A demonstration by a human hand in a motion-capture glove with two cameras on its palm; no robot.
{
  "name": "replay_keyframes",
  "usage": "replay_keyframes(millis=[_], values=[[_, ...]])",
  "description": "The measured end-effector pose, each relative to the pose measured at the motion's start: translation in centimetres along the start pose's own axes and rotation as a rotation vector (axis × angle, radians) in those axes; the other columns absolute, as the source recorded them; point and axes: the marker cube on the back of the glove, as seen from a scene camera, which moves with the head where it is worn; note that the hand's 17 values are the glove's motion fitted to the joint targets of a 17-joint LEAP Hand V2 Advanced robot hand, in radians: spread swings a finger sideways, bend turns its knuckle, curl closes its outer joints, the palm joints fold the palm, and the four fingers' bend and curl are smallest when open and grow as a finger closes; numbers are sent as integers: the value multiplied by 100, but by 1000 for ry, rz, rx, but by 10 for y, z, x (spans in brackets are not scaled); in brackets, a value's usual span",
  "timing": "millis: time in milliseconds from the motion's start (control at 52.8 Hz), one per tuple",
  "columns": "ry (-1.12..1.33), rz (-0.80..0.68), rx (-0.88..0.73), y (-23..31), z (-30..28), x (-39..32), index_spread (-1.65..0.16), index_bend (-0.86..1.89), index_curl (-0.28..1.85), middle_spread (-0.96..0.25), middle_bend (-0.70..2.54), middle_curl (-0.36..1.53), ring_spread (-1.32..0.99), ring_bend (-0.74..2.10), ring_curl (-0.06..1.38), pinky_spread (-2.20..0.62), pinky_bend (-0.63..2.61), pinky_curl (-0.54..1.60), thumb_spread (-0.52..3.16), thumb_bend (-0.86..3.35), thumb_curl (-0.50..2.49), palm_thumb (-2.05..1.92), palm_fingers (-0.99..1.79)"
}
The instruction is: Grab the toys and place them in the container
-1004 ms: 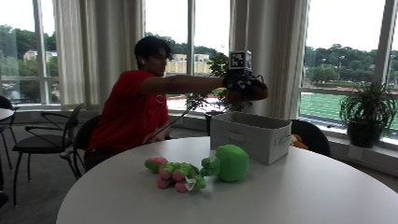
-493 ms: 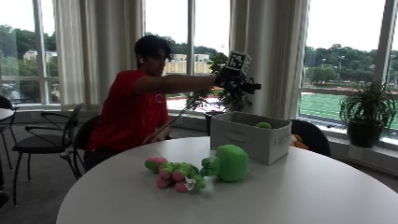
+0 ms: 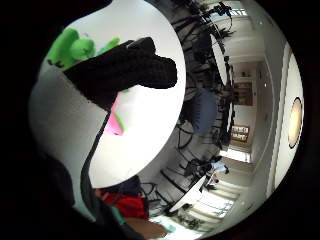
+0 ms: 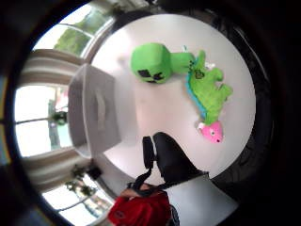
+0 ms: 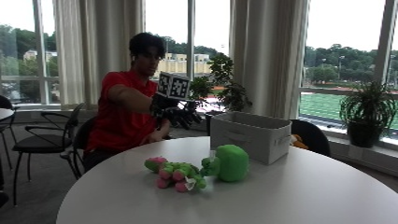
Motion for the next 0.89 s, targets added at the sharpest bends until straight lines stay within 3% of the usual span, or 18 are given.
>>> replay_keyframes(millis=[38,322,568,891], values=[[2,-54,-24,1,19,13,-42,14,28,-14,18,35,-5,46,29,4,126,35,116,-3,50,5,-6],[-48,28,-168,-20,113,34,-40,15,26,-7,12,29,0,37,27,6,132,36,110,-3,42,4,-14],[-1,8,-181,-43,144,17,-41,18,27,-6,10,24,0,42,29,7,130,35,109,-2,39,5,-9],[27,-36,-354,-72,166,12,-38,4,20,-5,14,22,0,61,34,2,143,38,113,-2,38,9,-13]])
